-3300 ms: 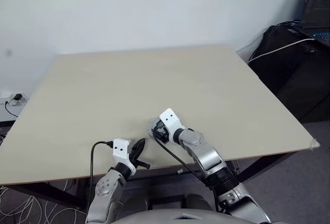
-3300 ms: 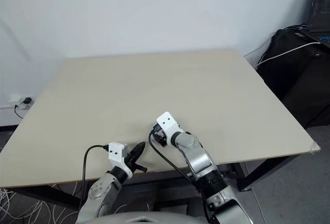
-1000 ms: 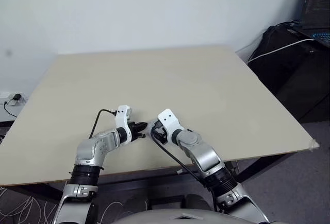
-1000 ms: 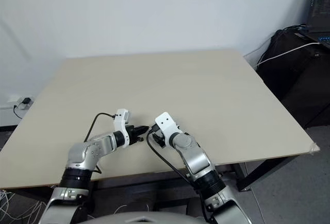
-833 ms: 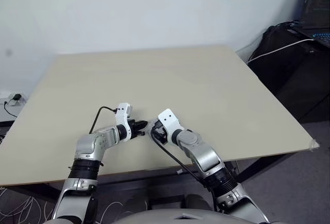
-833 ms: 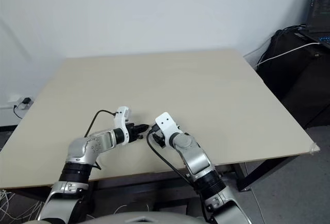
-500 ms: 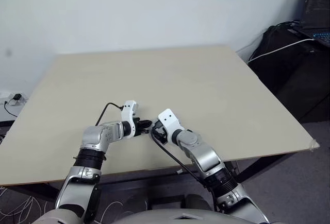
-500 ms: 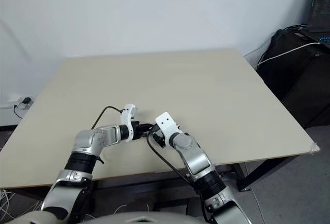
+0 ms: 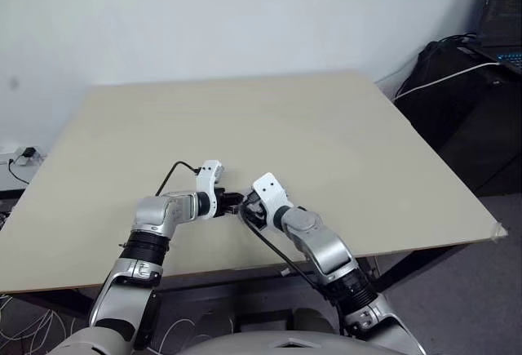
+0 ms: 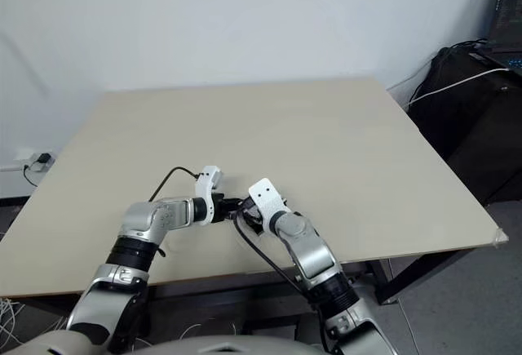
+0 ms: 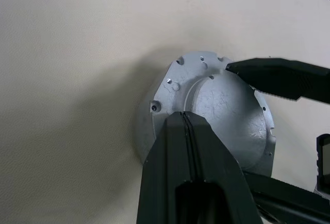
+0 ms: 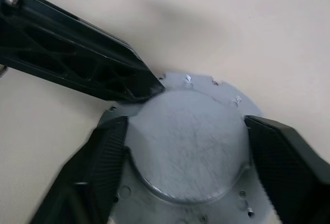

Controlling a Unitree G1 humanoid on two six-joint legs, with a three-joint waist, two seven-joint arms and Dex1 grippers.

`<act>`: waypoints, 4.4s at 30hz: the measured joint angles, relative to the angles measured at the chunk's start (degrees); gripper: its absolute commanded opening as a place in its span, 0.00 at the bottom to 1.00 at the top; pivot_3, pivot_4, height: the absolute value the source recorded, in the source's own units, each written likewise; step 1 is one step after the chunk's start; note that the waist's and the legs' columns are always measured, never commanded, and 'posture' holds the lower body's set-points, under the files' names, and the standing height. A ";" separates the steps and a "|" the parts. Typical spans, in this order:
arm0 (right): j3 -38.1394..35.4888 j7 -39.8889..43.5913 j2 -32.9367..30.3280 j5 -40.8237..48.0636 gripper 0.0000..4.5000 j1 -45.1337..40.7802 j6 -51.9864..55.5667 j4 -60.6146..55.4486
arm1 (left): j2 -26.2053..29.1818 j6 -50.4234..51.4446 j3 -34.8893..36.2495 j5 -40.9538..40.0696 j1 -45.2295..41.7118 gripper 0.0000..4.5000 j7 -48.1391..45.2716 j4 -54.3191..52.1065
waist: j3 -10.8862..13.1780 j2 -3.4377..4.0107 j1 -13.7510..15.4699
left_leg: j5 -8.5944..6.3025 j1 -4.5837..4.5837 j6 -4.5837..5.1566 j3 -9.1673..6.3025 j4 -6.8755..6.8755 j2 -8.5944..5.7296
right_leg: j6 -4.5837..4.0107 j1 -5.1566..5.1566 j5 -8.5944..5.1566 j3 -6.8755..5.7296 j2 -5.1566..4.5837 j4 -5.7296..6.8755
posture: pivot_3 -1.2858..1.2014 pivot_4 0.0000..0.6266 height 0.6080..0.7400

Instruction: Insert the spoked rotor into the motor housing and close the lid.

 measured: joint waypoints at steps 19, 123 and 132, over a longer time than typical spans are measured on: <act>-21.42 7.95 -8.54 17.56 0.99 12.65 14.51 -25.97 | -0.43 -0.20 -0.49 0.15 0.44 0.00 -1.04 -1.06 | 0.15 -0.21 0.51 | -0.04 -0.43 0.13 -0.31 0.06 -0.24 | 0.25 -0.24 -0.13 -0.14 -0.21 -0.07 | 0.52 0.00 1.00; -42.70 -7.47 9.24 51.25 0.28 -1.26 32.23 7.35 | -0.38 0.21 2.90 2.13 5.79 0.00 0.26 -7.55 | 0.01 0.26 -1.93 | 0.19 -0.52 0.45 -0.20 0.03 -0.34 | -0.11 -0.48 0.28 0.13 -0.19 -0.01 | 0.52 0.00 1.00; -42.93 -7.92 9.22 52.48 0.28 -1.14 30.92 7.02 | -9.20 3.60 8.78 -8.09 15.53 0.00 1.66 -24.97 | 0.14 0.17 -1.91 | 0.17 -1.01 0.47 -0.07 0.04 -0.33 | -0.14 -0.97 0.30 0.26 -0.24 0.00 | 0.52 0.00 1.00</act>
